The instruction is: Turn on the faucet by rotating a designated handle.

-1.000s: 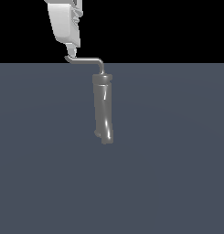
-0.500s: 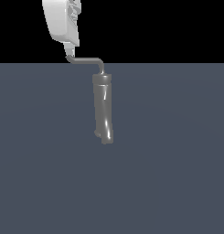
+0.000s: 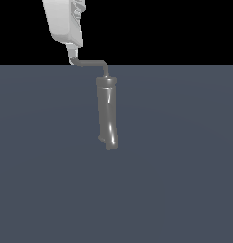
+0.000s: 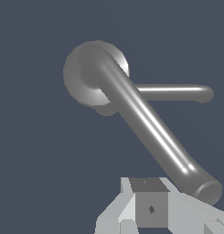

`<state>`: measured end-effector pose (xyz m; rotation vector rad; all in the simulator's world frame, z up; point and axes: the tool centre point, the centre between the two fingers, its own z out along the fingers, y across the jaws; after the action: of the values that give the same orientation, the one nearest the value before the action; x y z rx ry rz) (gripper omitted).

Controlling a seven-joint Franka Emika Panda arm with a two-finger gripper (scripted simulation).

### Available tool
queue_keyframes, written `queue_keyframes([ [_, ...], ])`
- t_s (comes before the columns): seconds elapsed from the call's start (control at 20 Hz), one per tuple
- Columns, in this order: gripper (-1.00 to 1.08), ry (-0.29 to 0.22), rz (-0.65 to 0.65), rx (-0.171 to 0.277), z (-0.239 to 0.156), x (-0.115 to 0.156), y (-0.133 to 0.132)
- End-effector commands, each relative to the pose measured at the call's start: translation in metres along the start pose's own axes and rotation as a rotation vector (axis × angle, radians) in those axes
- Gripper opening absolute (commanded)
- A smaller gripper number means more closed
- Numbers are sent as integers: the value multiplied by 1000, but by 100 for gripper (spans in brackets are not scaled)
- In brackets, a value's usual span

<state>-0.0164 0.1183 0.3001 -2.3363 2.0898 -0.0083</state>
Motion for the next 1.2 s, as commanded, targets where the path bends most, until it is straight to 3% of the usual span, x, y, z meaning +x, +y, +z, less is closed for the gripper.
queue_keyframes([
  [0.0,-100,2,7,-5,0,10,9],
  [0.8,-100,1,7,-8,-1,45,53],
  [0.9,-100,1,-4,-5,0,37,49],
  [1.15,-100,1,0,-6,-1,71,53],
])
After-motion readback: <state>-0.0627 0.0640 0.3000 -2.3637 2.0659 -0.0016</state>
